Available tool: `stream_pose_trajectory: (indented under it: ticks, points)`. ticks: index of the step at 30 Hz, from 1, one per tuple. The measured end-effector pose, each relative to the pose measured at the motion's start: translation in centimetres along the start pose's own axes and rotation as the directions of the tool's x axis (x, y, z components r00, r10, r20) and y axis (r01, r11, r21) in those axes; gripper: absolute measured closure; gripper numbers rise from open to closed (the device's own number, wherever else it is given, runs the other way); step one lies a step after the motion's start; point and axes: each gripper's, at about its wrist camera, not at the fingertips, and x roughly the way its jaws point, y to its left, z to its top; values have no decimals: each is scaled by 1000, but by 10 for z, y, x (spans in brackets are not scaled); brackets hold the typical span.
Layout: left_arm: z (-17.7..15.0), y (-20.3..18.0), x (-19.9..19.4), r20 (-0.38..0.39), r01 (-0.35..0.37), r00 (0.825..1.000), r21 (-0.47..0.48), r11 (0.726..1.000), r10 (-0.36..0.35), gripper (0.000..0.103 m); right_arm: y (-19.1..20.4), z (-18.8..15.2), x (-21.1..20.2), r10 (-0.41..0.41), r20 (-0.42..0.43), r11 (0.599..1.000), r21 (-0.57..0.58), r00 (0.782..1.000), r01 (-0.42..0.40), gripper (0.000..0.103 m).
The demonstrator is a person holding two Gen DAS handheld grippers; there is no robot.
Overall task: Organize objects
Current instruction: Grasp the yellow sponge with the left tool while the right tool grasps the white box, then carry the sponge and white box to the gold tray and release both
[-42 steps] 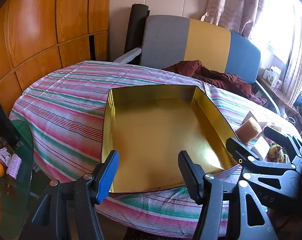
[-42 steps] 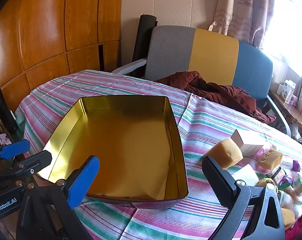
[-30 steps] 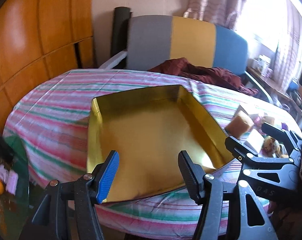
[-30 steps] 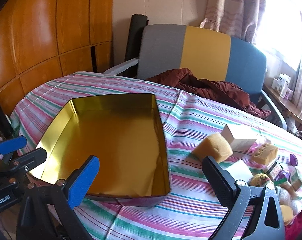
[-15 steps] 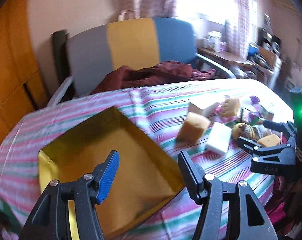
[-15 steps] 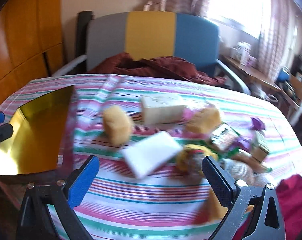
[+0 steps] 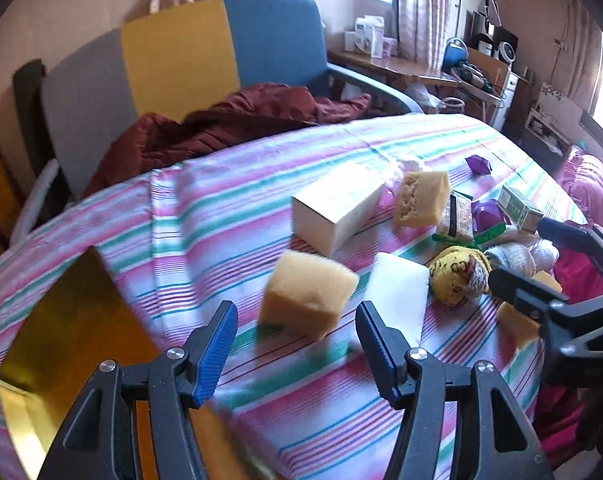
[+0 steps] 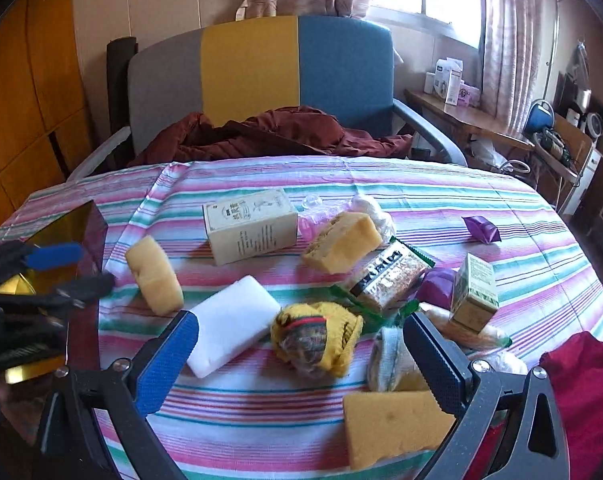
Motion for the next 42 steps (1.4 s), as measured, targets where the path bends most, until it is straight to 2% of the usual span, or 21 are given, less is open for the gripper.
stream_pose_trajectory:
  ticks: [3,7,11,14,20,27,30,33,37,39,40,41,42]
  points:
    - [6,4,23,-51,47,997,-39,998,-49,41,-5,11,5,28,-8,999,25,1000,-28,0]
    - [12,7,42,-79,48,995,-69,996,-54,41,-12,25,14,67,-27,997,49,997,-66,0]
    - [16,8,50,-67,57,996,-67,996,-62,42,-16,41,27,132,-56,987,99,990,-126,0]
    - [17,8,52,-57,63,996,-53,997,-66,48,-9,54,42,169,-68,980,113,983,-161,0]
    - [15,15,42,-13,105,994,-90,990,-107,53,1,70,81,295,-147,941,219,944,-260,0]
    - [3,31,-5,81,108,992,-157,982,-96,53,13,83,126,313,-208,896,389,927,-215,0]
    - [-8,39,-26,118,106,989,-179,978,-86,53,17,87,140,295,-215,880,441,931,-177,0]
    - [-17,48,-40,137,111,987,-209,972,-83,53,22,90,156,242,-226,874,473,944,-111,0]
    - [-29,61,-56,159,116,984,-251,961,-78,53,25,88,176,198,-277,874,484,940,-41,0]
    - [-36,68,-64,169,119,983,-274,954,-74,53,27,86,181,193,-293,881,472,937,-34,11]
    - [-37,71,-67,172,118,983,-283,952,-70,52,30,85,180,202,-288,887,458,936,-51,23]
    - [-41,76,-70,175,118,982,-297,948,-67,52,32,85,178,205,-286,893,445,936,-60,30]
    - [-45,79,-73,176,117,982,-311,943,-64,52,35,85,174,207,-282,902,426,937,-71,34]
